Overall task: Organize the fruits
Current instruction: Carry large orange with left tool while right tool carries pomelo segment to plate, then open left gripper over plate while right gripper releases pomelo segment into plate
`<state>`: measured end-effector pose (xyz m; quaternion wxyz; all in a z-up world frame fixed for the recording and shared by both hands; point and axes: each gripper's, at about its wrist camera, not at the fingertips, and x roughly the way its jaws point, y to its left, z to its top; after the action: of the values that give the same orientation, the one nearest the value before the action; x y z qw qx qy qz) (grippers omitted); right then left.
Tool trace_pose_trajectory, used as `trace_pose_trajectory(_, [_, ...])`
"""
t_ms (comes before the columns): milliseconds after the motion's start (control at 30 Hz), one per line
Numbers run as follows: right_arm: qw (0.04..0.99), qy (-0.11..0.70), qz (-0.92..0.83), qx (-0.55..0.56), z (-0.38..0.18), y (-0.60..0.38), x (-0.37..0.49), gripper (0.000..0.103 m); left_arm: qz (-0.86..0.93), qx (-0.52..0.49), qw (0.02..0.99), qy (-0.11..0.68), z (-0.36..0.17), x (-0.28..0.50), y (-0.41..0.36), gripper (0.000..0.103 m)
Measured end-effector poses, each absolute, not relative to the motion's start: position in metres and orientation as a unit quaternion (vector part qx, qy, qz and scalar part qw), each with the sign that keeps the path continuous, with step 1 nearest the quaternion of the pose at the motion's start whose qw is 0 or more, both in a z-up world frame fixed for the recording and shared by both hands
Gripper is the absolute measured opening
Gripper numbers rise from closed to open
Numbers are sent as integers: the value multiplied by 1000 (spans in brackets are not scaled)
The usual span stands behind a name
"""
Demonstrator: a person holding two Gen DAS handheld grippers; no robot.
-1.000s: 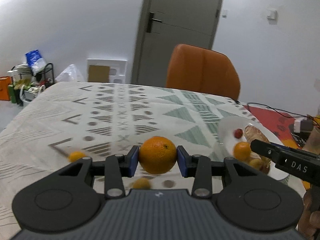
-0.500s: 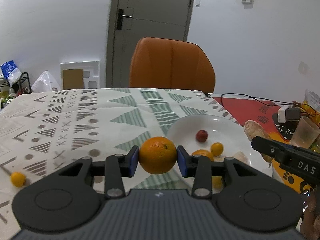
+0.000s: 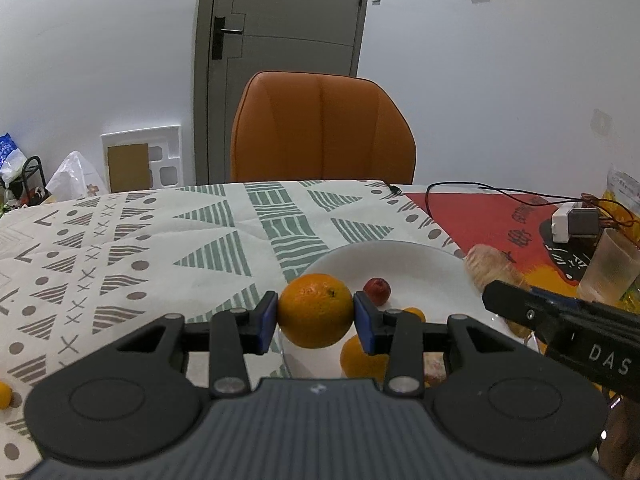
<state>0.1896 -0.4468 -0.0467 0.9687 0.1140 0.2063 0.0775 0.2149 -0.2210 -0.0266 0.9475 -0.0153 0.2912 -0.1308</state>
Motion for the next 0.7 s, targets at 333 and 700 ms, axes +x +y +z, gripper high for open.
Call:
trace_pose_trajectory(333, [968,206,63,128,-51,-456,179,47,-135,-20,950,281,-22,212,-224,42])
trace_pose_trajectory(700, [969,207,57,121,-46,-451,167,47,-128,-26,952,277,-12,197,-209,48])
